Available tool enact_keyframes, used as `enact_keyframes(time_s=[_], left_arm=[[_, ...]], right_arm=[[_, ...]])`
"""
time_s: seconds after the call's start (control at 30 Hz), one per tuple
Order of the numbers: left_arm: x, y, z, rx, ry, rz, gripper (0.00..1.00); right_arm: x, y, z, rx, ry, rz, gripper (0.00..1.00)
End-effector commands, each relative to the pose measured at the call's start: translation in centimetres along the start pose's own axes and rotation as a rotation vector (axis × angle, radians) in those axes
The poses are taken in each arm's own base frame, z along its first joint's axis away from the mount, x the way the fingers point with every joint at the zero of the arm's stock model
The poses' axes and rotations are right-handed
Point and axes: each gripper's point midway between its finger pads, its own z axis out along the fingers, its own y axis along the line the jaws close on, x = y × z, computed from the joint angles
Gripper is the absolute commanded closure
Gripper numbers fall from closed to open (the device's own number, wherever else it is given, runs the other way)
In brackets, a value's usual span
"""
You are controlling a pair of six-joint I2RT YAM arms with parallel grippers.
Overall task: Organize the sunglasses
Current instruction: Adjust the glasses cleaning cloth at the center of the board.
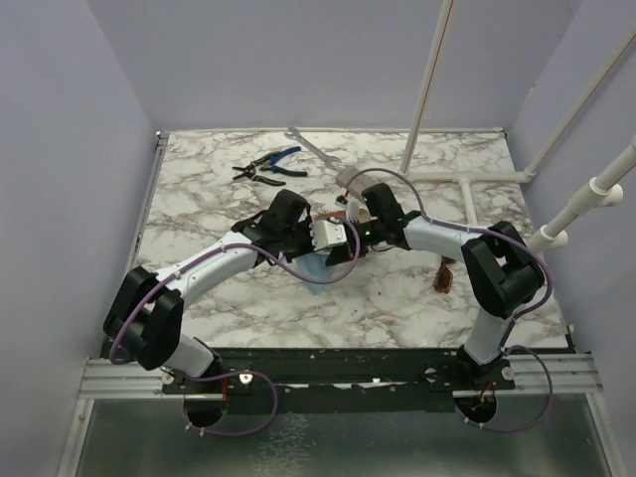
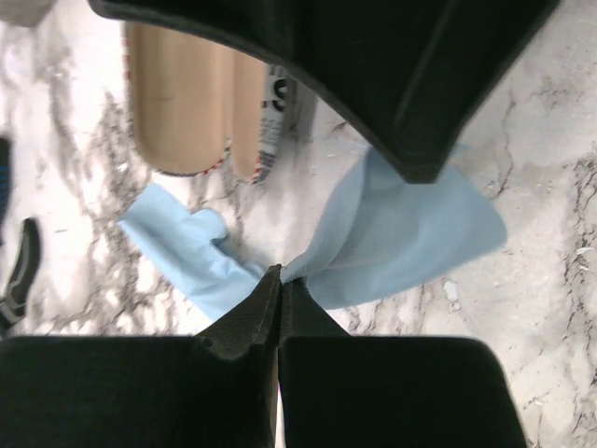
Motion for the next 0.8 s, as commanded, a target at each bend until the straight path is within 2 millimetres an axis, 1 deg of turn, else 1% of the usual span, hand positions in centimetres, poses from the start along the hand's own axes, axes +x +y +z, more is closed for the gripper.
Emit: enact_keyframes(time_s=[0.0, 0.13, 0.17, 0.23, 0.3, 0.33, 0.4, 0.57, 0.63, 0.77], left_arm=[[-1.0, 2.9, -3.4, -0.117, -0.016, -0.013, 1.00], [-1.1, 4.3, -4.7, -0.168, -0.033, -0.009, 1.00], [-1.3, 4.5, -4.9, -0.179, -0.041, -0.005, 1.00], [-1.2, 4.3, -4.9, -0.181, -0.055, 0.009, 1.00], [-0.9, 3.2, -4.7, -0.153, -0.071, 0.018, 1.00], [-0.6, 2.5, -4.5, -0.134, -0.075, 0.017, 1.00], [0.3, 0.7, -4.1, -0.090, -0.074, 0.008, 1.00], [2.2, -3.7, -3.8, 0.010, -0.060, -0.009, 1.00], [3.1, -4.8, -4.1, 0.035, -0.038, 0.005, 1.00], [5.6, -7.2, -4.8, 0.097, 0.026, 0.018, 1.00]], right_arm=[[-4.3, 0.2, -1.7, 0.109, -0.077, -0.140, 1.00], [-7.0, 0.6, -2.7, 0.164, -0.108, -0.230, 0.99], [-7.3, 0.7, -2.9, 0.176, -0.106, -0.248, 0.99], [-7.6, 0.7, -3.3, 0.195, -0.098, -0.277, 0.99], [-7.3, 0.8, -3.5, 0.195, -0.084, -0.297, 1.00], [-6.8, 1.0, -3.4, 0.182, -0.074, -0.301, 1.00], [-5.4, 1.4, -2.8, 0.153, -0.042, -0.299, 0.99], [-0.5, 3.6, 0.5, 0.066, 0.072, -0.316, 0.99], [1.2, 3.9, 1.5, 0.054, 0.113, -0.307, 1.00], [3.7, 4.4, 2.7, 0.033, 0.171, -0.286, 1.00]])
